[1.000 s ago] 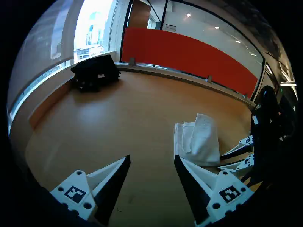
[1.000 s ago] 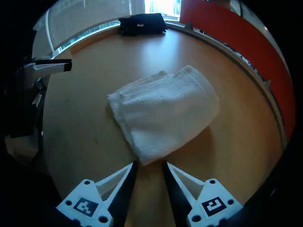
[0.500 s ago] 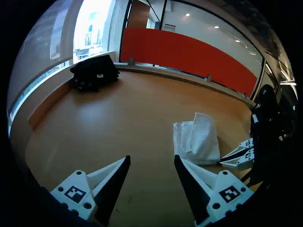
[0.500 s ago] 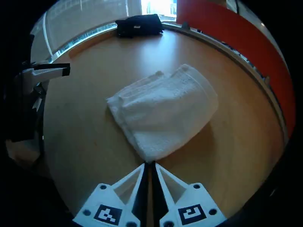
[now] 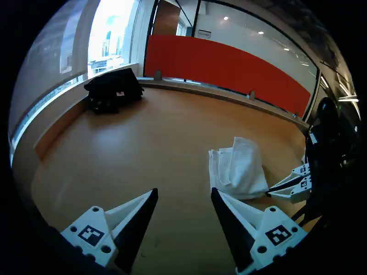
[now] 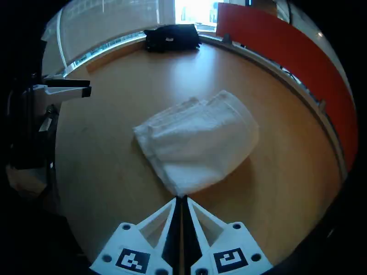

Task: Fold towel

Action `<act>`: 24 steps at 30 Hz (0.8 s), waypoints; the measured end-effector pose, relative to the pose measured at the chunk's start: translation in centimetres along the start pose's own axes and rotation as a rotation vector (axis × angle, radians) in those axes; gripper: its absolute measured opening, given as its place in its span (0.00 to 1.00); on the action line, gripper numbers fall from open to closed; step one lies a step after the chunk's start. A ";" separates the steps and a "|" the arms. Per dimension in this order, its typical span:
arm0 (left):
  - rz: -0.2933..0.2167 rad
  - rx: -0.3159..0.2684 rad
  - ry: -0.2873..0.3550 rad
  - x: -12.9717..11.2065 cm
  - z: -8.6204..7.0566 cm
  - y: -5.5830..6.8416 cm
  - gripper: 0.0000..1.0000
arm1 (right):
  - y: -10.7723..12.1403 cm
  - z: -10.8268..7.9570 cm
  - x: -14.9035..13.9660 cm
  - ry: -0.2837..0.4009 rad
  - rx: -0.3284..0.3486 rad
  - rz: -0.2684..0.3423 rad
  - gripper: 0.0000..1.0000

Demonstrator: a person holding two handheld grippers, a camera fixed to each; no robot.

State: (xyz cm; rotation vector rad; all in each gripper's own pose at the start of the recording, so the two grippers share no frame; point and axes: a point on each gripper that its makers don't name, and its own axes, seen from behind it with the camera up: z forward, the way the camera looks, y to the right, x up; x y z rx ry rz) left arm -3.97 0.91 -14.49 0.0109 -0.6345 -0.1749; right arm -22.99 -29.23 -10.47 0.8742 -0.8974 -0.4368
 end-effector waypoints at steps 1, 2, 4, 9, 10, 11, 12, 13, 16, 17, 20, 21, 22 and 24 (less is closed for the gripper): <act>0.001 -0.001 0.002 0.1 0.0 0.0 0.85 | 0.1 -0.3 0.4 0.011 -0.003 -0.007 0.02; 0.003 -0.002 0.004 0.2 0.0 0.0 0.85 | 0.2 -0.6 0.8 0.023 -0.006 -0.015 0.02; 0.005 -0.003 0.009 0.5 0.0 0.1 0.85 | 0.5 -1.5 1.8 0.047 -0.016 -0.031 0.02; 0.012 -0.008 0.021 1.3 -0.1 0.1 0.85 | 1.5 -3.9 4.6 0.111 -0.045 -0.065 0.02; 0.014 -0.009 0.024 1.5 -0.2 0.2 0.85 | 1.8 -4.5 5.2 0.124 -0.052 -0.069 0.02; 0.015 -0.011 0.026 1.6 -0.2 0.2 0.85 | 2.0 -5.0 5.8 0.137 -0.058 -0.074 0.02; 0.017 -0.013 0.029 1.8 -0.3 0.2 0.85 | 2.3 -5.7 6.6 0.151 -0.066 -0.079 0.02; 0.019 -0.014 0.032 2.0 -0.3 0.3 0.85 | 2.6 -6.3 7.2 0.163 -0.073 -0.084 0.02; 0.025 -0.021 0.041 2.7 -0.4 0.4 0.85 | 3.5 -8.3 9.3 0.201 -0.097 -0.103 0.02; 0.027 -0.023 0.044 2.9 -0.5 0.4 0.85 | 3.7 -9.0 9.9 0.213 -0.105 -0.109 0.02; 0.035 -0.031 0.054 3.6 -0.7 0.6 0.85 | 4.6 -11.1 12.1 0.249 -0.128 -0.129 0.02; 0.038 -0.034 0.057 3.8 -0.7 0.7 0.85 | 4.9 -11.9 12.8 0.260 -0.135 -0.136 0.02; 0.040 -0.037 0.059 4.0 -0.8 0.8 0.85 | 5.2 -12.6 13.3 0.269 -0.141 -0.140 0.02; 0.045 -0.043 0.064 4.4 -0.8 1.0 0.85 | 5.7 -13.9 14.4 0.287 -0.154 -0.148 0.02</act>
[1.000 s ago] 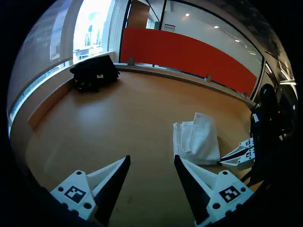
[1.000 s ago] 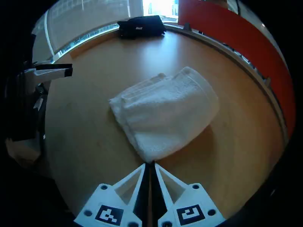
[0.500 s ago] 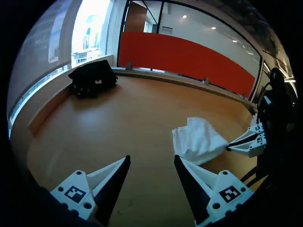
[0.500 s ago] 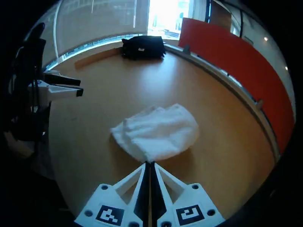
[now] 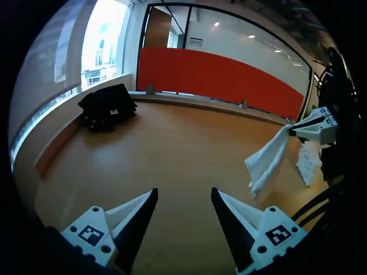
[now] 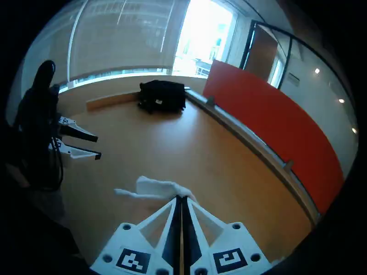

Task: Fold towel

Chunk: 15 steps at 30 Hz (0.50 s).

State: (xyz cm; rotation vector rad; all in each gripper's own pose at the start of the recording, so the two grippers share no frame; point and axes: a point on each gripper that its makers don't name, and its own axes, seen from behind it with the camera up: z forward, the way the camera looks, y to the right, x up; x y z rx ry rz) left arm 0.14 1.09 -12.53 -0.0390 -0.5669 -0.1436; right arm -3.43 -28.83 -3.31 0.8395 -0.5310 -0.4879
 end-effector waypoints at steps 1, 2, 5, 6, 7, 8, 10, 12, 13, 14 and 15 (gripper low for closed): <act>0.002 -0.003 0.002 0.2 0.0 0.1 0.85 | 0.4 -0.4 0.4 0.005 -0.005 -0.002 0.02; 0.004 -0.006 0.005 0.3 0.0 0.2 0.85 | 0.7 -0.8 0.8 0.011 -0.011 -0.003 0.02; 0.009 -0.015 0.012 0.9 0.0 0.5 0.85 | 1.8 -1.8 1.6 0.020 -0.028 -0.002 0.02; 0.011 -0.019 0.014 1.0 0.0 0.6 0.85 | 2.2 -2.1 1.7 0.022 -0.035 -0.002 0.02; 0.013 -0.022 0.016 1.2 0.0 0.7 0.85 | 2.6 -2.3 1.7 0.022 -0.041 -0.001 0.02; 0.015 -0.025 0.019 1.3 0.0 0.8 0.85 | 3.0 -2.5 1.8 0.021 -0.048 -0.001 0.02; 0.020 -0.031 0.021 1.5 0.0 1.0 0.85 | 3.6 -2.9 1.8 0.020 -0.060 -0.002 0.02; 0.025 -0.036 0.023 1.7 0.0 1.2 0.85 | 4.2 -3.1 1.8 0.019 -0.071 -0.003 0.02; 0.028 -0.038 0.024 1.7 0.1 1.3 0.85 | 4.4 -3.2 1.8 0.018 -0.075 -0.004 0.02; 0.030 -0.040 0.024 1.8 0.1 1.4 0.85 | 4.6 -3.3 1.8 0.018 -0.078 -0.004 0.02; 0.032 -0.042 0.024 1.8 0.1 1.5 0.85 | 4.8 -3.4 1.8 0.017 -0.082 -0.004 0.02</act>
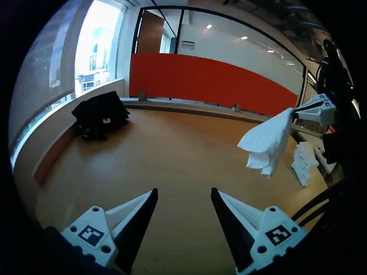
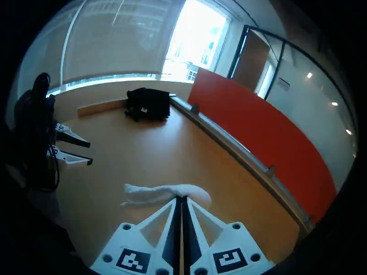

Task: Fold towel

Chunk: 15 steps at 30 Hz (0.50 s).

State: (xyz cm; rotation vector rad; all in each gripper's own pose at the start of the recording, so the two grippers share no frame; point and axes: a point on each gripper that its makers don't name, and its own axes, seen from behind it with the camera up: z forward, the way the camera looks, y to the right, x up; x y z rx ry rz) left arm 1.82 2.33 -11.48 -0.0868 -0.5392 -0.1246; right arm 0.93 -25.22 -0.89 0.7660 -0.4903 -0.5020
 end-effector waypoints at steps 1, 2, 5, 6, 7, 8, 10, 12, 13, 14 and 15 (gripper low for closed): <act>0.001 -0.002 0.000 0.0 0.0 0.1 0.85 | 0.1 -0.1 0.0 0.000 -0.003 0.000 0.02; 0.002 -0.004 -0.001 0.0 0.0 0.1 0.85 | 0.3 -0.1 0.0 0.000 -0.005 0.001 0.02; 0.005 -0.009 -0.001 0.1 0.0 0.3 0.85 | 0.6 -0.3 0.0 -0.002 -0.008 0.004 0.02; 0.006 -0.010 -0.002 0.1 0.1 0.4 0.85 | 0.7 -0.4 -0.1 -0.003 -0.009 0.005 0.02; 0.007 -0.011 -0.002 0.1 0.1 0.4 0.85 | 0.8 -0.5 -0.2 -0.005 -0.010 0.005 0.02; 0.008 -0.012 -0.002 0.1 0.1 0.5 0.85 | 0.9 -0.5 -0.3 -0.007 -0.012 0.005 0.02; 0.009 -0.013 -0.002 0.2 0.1 0.6 0.85 | 1.1 -0.7 -0.5 -0.011 -0.014 0.006 0.02; 0.011 -0.014 -0.002 0.2 0.0 0.6 0.85 | 1.4 -0.9 -0.7 -0.014 -0.016 0.007 0.02; 0.011 -0.014 -0.002 0.2 0.1 0.6 0.85 | 1.6 -1.0 -0.8 -0.015 -0.017 0.009 0.02; 0.011 -0.014 -0.003 0.2 0.1 0.6 0.85 | 1.8 -1.1 -0.9 -0.016 -0.019 0.011 0.02; 0.012 -0.015 -0.003 0.2 0.1 0.7 0.85 | 2.0 -1.3 -1.0 -0.016 -0.020 0.014 0.02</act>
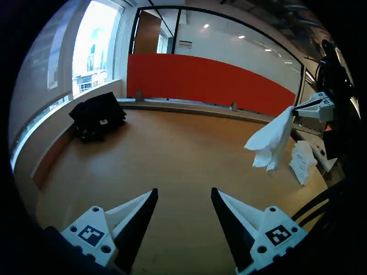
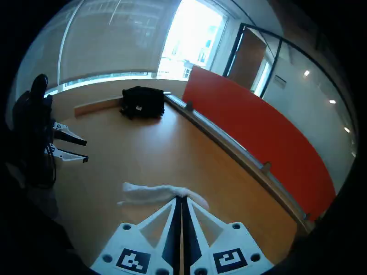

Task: Fold towel

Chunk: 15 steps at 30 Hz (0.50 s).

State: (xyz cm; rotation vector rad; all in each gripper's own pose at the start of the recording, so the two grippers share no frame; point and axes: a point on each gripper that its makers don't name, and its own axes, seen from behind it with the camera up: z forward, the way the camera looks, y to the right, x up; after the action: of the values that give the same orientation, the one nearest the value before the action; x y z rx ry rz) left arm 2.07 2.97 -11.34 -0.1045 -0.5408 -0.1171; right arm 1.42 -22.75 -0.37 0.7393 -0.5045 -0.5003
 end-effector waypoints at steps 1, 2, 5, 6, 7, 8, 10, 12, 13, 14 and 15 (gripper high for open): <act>0.001 0.000 0.000 0.0 0.0 0.0 0.85 | 0.3 -0.1 -0.1 0.000 -0.002 0.003 0.02; 0.001 0.000 -0.001 0.0 0.0 0.1 0.85 | 0.5 -0.2 -0.2 0.000 -0.003 0.005 0.02; 0.005 -0.001 -0.003 0.0 0.1 0.1 0.85 | 1.4 -0.5 -0.5 -0.003 -0.010 0.013 0.02; 0.006 -0.001 -0.004 0.0 0.2 0.2 0.85 | 1.8 -0.6 -0.6 -0.004 -0.013 0.015 0.02; 0.008 -0.001 -0.005 0.0 0.2 0.2 0.85 | 2.1 -0.7 -0.7 -0.005 -0.015 0.017 0.02; 0.010 -0.002 -0.005 0.0 0.2 0.3 0.85 | 2.5 -0.7 -0.8 -0.006 -0.017 0.019 0.02; 0.013 -0.002 -0.007 0.0 0.3 0.4 0.85 | 3.2 -0.9 -1.1 -0.010 -0.022 0.022 0.02; 0.016 -0.002 -0.009 0.0 0.4 0.5 0.85 | 4.0 -1.1 -1.4 -0.014 -0.027 0.024 0.02; 0.017 -0.002 -0.010 0.0 0.5 0.6 0.86 | 4.3 -1.2 -1.5 -0.015 -0.030 0.024 0.02; 0.018 -0.002 -0.011 0.0 0.6 0.7 0.85 | 4.7 -1.3 -1.7 -0.017 -0.033 0.025 0.02; 0.020 -0.002 -0.012 0.0 0.6 0.7 0.85 | 5.1 -1.4 -1.8 -0.019 -0.035 0.026 0.02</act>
State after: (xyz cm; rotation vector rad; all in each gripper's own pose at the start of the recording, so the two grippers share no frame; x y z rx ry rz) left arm 1.88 3.78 -10.84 -0.1130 -0.5517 -0.0973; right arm 2.10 -17.70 2.00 0.6938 -0.5209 -0.4912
